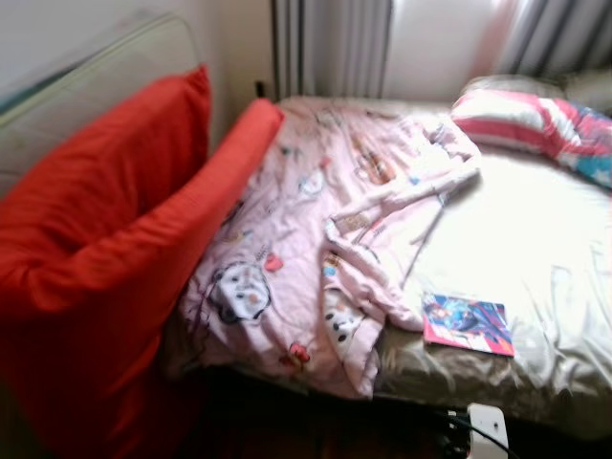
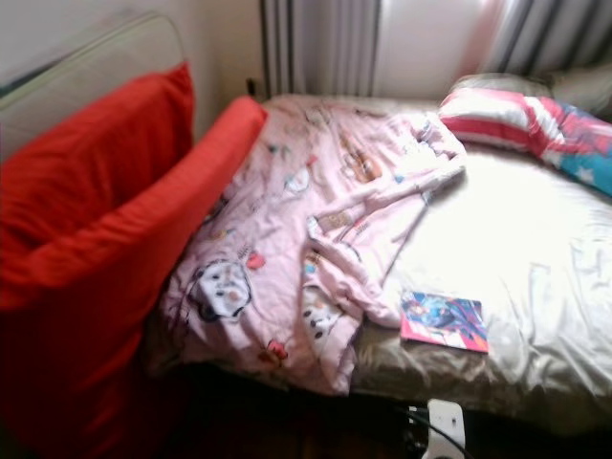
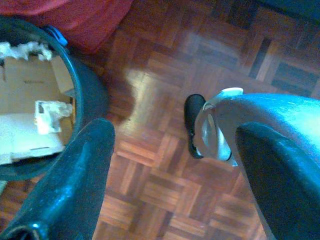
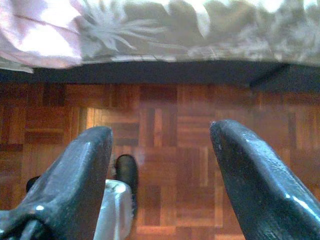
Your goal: Clean up the room
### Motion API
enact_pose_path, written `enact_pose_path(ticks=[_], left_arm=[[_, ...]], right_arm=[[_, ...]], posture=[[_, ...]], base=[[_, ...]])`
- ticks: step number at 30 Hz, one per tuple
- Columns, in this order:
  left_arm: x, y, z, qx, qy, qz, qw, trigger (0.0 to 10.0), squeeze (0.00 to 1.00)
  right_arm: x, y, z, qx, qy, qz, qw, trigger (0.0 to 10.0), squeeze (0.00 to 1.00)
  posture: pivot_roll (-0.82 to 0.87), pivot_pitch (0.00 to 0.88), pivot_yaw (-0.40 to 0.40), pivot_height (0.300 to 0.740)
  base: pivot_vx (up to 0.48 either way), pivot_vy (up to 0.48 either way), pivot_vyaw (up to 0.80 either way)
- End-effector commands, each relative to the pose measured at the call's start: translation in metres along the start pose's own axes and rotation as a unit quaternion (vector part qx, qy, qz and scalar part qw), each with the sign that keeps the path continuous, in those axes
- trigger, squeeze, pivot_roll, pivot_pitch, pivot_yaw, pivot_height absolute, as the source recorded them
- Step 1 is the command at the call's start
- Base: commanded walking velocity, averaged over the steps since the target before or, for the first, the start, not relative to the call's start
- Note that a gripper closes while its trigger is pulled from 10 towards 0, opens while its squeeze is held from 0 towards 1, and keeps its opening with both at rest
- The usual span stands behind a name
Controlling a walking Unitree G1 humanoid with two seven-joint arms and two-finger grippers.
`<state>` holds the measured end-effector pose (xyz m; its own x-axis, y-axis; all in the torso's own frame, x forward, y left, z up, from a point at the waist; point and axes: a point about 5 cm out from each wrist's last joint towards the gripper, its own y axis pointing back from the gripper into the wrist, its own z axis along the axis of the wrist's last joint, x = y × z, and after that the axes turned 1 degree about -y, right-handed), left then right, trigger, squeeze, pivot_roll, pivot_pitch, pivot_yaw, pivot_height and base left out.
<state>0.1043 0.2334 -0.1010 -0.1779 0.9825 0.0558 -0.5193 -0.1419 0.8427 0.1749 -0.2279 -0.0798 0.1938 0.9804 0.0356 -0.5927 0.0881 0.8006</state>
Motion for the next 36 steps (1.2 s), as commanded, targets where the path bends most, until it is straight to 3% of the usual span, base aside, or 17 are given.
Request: enact_pose_path(ticks=[1,9,36], left_arm=[[0.0008,0.0000,0.0000,0.002,-0.004,-0.001,1.000,10.0,0.00],[0.0003,0.0000,-0.0008,0.005,-0.009,-0.003,1.000,10.0,0.00],[-0.0018,0.0006,-0.0044,0.011,-0.008,0.005,1.000,10.0,0.00]], right_arm=[[-0.0003,0.0001,-0.0012,0.005,0.002,0.001,1.000,10.0,0.00],[-0.0004,0.0003,-0.0012,0.003,0.001,0.003,1.000,10.0,0.00],[-0.0044,0.0013,-0.0034,0.004,-0.007,-0.007,1.000,10.0,0.00]], posture=[[-0.03,0.041,0.044,0.740],[-0.03,0.035,0.044,0.740],[-0.03,0.000,0.026,0.740]], base=[[0.000,0.000,-0.76],[0.000,0.000,-0.75],[0.000,-0.255,0.00]])
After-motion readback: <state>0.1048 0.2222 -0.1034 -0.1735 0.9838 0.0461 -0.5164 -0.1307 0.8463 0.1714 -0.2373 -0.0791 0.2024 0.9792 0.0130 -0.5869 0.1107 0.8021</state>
